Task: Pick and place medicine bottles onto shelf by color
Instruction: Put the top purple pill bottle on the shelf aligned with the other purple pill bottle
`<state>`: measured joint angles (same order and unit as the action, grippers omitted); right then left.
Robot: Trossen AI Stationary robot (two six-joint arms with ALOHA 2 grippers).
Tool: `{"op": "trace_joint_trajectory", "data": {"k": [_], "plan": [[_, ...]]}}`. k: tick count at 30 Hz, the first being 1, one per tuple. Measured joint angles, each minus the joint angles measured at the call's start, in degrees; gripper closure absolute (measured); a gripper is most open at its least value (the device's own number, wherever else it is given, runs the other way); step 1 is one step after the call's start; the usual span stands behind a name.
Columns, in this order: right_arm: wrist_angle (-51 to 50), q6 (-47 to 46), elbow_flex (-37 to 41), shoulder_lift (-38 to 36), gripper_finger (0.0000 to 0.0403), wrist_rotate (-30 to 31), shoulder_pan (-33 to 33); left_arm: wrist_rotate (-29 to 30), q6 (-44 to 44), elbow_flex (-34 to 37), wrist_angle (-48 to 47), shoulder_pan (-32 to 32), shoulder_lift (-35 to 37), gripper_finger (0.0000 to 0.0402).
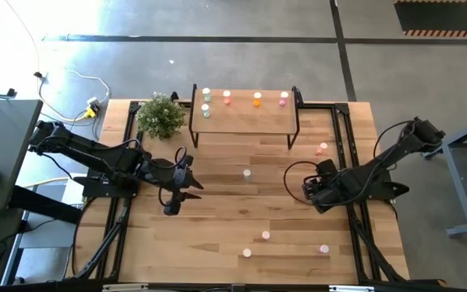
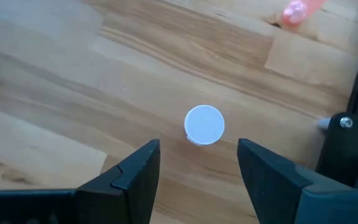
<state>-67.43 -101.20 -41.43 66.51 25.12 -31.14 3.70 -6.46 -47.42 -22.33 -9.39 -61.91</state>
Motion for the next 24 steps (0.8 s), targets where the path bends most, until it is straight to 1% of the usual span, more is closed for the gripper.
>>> {"op": "trace_joint_trajectory", "data": {"k": [5, 9, 16, 24], "plan": [[0.0, -3.7, 0.0, 3.7, 0.0197, 0.4, 0.0, 0.0, 0.2, 0.0, 0.0, 0.0, 0.0, 0.0261], [0.4, -6.5, 0.0, 6.6, 0.0197, 2.0, 0.0, 0.0, 0.2, 0.0, 0.0, 0.0, 0.0, 0.0261], [0.7, -10.8, 0.0, 12.7, 0.0197, 2.3, 0.0, 0.0, 1.1, 0.0, 0.0, 0.0, 0.0, 0.0261], [1.1, -15.2, 0.0, 18.5, 0.0197, 4.9, 0.3, 0.0, 1.1, 0.0, -0.1, 0.0, 0.0, 0.0261]]}}
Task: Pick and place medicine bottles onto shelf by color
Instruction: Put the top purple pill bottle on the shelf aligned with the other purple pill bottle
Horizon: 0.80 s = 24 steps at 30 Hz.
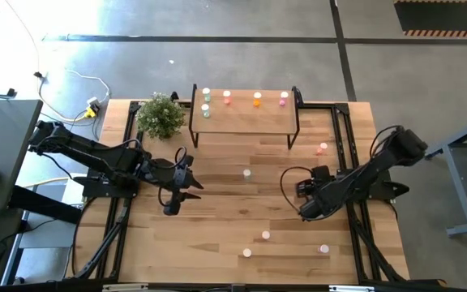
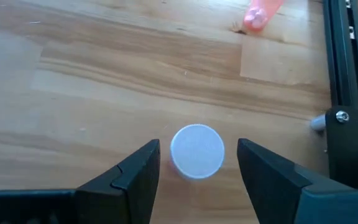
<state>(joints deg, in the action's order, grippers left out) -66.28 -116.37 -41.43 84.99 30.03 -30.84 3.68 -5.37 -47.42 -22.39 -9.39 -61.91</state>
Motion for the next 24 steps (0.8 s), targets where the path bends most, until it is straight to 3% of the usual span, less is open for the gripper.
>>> {"op": "trace_joint_trajectory", "data": {"k": [6, 16, 24], "plan": [[1.5, -0.2, 0.0, 3.7, 0.0207, 0.2, 1.8, 0.0, 0.0, 0.0, 0.0, 0.0, 0.0, 0.0261], [2.0, 1.1, 0.0, 4.9, 0.0279, -0.1, 2.8, 0.0, -0.4, 0.0, 0.0, 0.0, 0.0, 0.0261], [1.9, 2.2, -0.2, 4.3, 0.0290, -1.6, 2.8, 0.0, -0.4, 0.0, 0.0, 0.0, 0.0, 0.0261]]}}
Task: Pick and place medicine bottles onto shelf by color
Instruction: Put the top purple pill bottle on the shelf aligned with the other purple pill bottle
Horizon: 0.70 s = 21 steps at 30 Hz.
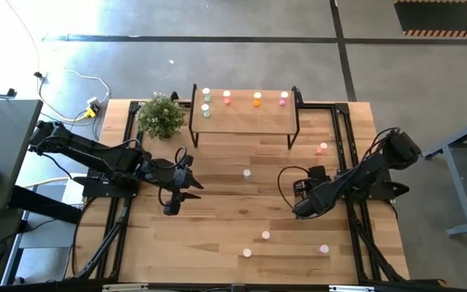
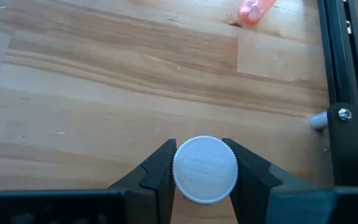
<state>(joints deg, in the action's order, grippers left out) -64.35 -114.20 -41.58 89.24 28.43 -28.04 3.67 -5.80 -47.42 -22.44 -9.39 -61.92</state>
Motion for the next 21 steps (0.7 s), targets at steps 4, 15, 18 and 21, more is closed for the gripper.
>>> {"op": "trace_joint_trajectory", "data": {"k": [4, 15, 18, 21], "plan": [[0.1, 2.0, -1.0, -1.9, 0.0290, 0.2, 0.0, 0.0, 0.0, 0.0, 0.0, 0.0, 0.0, 0.0261], [1.0, 14.6, -6.7, -9.5, 0.0290, 5.2, 1.8, 3.5, 1.5, 0.0, 2.6, 1.9, 0.0, 0.0261], [1.0, 20.0, -8.7, -11.4, 0.0290, 6.8, 3.6, 3.5, 1.8, 0.0, 3.3, 3.7, 0.0, 0.0261], [1.0, 26.6, -11.3, -13.1, 0.0290, 8.6, 6.1, 3.6, 3.2, 0.0, 3.3, 5.5, 0.0, 0.0261]]}}
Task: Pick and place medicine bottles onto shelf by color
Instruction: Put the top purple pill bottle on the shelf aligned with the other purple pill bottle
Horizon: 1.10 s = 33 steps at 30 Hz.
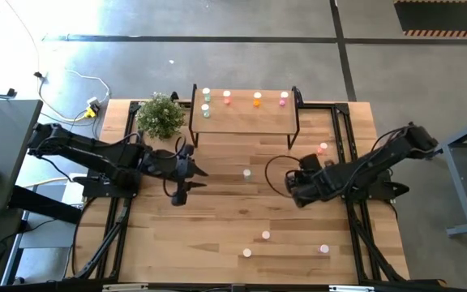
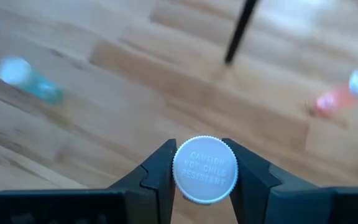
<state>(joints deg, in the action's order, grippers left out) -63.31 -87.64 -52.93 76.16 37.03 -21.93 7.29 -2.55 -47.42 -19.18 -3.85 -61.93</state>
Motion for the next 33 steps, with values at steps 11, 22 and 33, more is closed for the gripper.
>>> {"op": "trace_joint_trajectory", "data": {"k": [11, 22, 33], "plan": [[0.4, 29.7, -12.8, -2.5, 0.0290, 3.2, 14.3, -1.1, 0.8, 0.0, 0.2, 4.0, 0.0, 0.0261], [2.9, 55.2, -23.7, -2.5, 0.0291, -1.4, 29.1, -1.1, 0.7, 0.0, 0.2, 3.6, 0.0, 0.0261], [12.7, 75.1, -26.8, -2.4, 0.0291, -15.8, 41.8, -1.1, 0.6, 0.0, 0.2, 3.6, 0.0, 0.0261]]}}
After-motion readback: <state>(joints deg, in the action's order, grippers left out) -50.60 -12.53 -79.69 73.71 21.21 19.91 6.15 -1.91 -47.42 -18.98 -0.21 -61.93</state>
